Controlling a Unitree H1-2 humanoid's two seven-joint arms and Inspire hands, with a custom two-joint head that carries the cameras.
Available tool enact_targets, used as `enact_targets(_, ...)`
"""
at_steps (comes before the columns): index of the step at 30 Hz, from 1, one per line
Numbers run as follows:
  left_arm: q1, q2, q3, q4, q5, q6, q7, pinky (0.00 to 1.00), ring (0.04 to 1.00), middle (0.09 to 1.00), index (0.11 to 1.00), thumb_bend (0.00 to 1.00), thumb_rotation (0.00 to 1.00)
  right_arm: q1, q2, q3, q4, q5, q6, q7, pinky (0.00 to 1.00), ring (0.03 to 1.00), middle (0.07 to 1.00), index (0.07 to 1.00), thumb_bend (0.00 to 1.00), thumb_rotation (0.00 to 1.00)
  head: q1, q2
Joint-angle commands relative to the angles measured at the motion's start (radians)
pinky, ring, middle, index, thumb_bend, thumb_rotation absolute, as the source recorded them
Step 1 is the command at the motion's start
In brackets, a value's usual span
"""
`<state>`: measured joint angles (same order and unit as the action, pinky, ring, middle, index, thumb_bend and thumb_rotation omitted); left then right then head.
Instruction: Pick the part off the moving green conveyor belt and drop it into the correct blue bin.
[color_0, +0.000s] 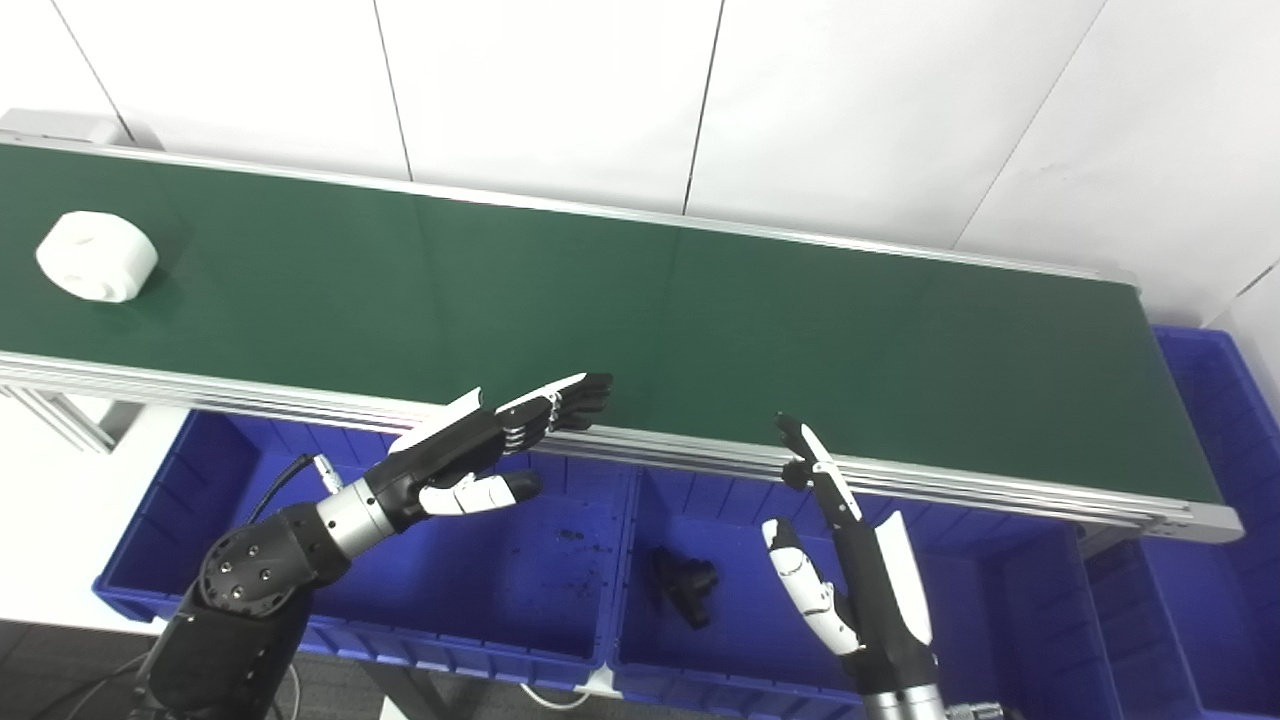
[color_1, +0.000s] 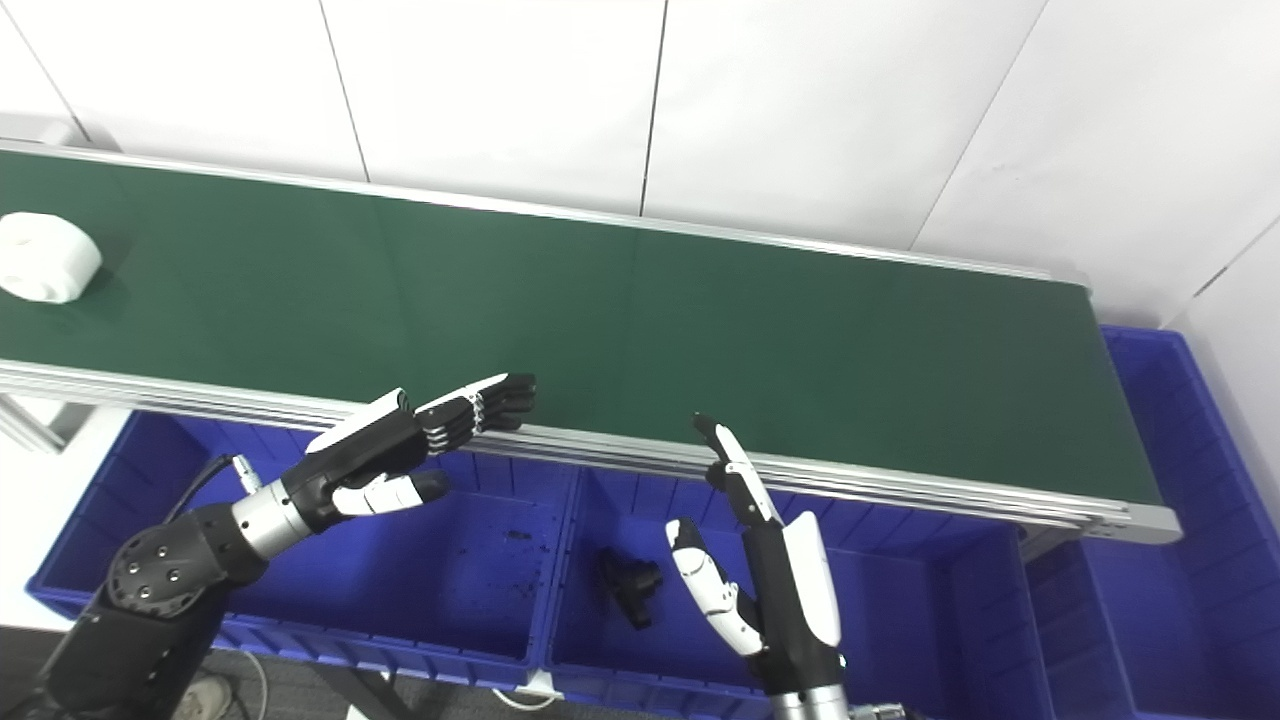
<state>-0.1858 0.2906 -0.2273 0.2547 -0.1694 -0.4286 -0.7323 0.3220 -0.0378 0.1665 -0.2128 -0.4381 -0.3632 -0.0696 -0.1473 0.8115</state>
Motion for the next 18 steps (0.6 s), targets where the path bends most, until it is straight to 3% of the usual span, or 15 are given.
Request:
enact_targets(1,-0.016,0.013,0.001,-0.031,-0.022,-0.023,-0.003,0.92,0.967,0.987,0.966,0.38,0.79,-0.003,0.007,0.000,-0.032,0.007,-0.002,-0.006,0.88,0.926,0.942,0.933,0.42,0.94,0.001,0.001)
enact_targets(18,-0.013,0.013,0.005,-0.048,-0.027,0.004,-0.004,0.93,0.970,0.986,0.964,0.38,0.79,-0.001,0.010,-0.001,-0.037,0.008,0.002,-0.004,0.88,0.924,0.940,0.932,0.42,0.94,0.006,0.004)
